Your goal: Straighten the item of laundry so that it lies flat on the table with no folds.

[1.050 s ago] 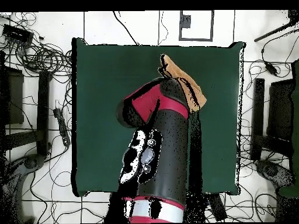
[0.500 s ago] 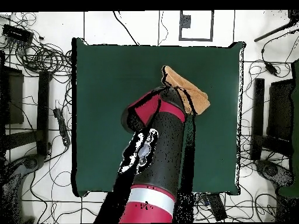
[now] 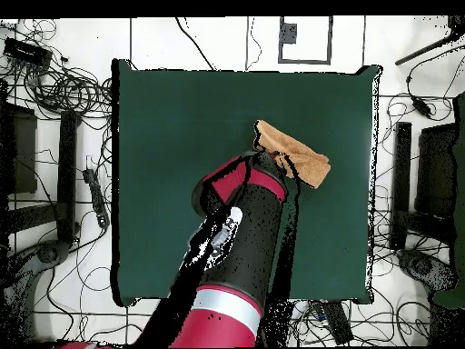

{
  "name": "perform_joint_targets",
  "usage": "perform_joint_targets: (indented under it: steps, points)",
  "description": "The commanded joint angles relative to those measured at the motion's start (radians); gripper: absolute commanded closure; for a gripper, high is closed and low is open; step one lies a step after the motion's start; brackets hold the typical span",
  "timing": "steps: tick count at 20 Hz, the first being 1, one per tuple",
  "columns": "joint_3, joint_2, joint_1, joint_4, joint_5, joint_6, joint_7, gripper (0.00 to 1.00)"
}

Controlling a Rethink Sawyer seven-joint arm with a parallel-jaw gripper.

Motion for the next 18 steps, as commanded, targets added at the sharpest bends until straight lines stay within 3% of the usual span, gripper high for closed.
perform_joint_targets:
  steps: [1, 18]
  points:
    - [-0.005, 0.056, 0.065, 0.127, 0.102, -0.047, 0.314, 1.00]
    - [-0.114, 0.138, 0.166, 0.141, 0.269, -0.145, 0.321, 1.00]
